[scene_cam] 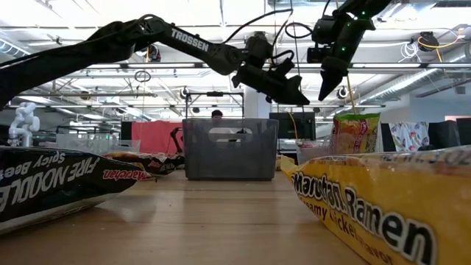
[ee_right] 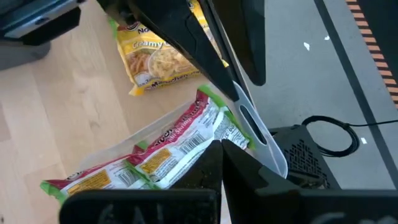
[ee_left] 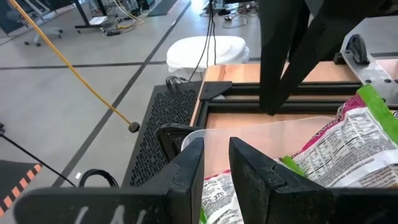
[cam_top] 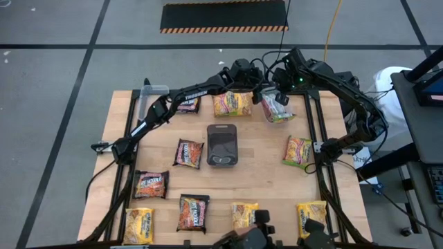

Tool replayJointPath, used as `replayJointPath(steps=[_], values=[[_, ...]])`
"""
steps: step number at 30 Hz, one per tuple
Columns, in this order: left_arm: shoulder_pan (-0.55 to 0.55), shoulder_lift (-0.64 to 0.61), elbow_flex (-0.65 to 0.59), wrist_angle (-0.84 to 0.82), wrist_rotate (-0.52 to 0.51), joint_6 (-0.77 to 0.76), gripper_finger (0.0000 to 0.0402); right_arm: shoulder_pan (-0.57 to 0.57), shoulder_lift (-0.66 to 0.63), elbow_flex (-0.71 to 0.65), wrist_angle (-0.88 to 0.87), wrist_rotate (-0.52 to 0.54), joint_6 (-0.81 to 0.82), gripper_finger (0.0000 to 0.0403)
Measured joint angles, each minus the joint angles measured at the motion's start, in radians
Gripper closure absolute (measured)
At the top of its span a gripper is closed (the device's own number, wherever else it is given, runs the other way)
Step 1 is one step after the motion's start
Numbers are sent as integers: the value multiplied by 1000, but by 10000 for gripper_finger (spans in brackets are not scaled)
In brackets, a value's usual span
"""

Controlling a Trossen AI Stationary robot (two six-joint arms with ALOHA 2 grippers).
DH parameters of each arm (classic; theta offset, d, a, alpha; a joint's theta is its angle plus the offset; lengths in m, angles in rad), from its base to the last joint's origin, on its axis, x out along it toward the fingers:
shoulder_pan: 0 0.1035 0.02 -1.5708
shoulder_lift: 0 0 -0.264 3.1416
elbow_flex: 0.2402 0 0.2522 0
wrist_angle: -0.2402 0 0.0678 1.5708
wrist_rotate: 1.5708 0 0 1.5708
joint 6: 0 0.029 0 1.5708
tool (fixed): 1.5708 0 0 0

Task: Sort Maruchan noodles
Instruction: Adjust the green noodle pack

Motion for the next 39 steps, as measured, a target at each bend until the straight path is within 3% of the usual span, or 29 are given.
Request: replayJointPath(steps=[10,21,27,32,39], values=[[35,-56,2,-134,1,-52,319,0,20,0,5,0,0,398],[90,-152,2,-267,2,-57,319,13,126,0,37,-2,-163,336],[118,-180,2,-349,2,-56,319,13,194,0,38,-138,-224,330],[136,-193,2,-415,1,-53,319,10,278,0,42,-123,-233,330],[145,-200,2,-448,1,-53,319,3,327,-1,99,3,-232,330]])
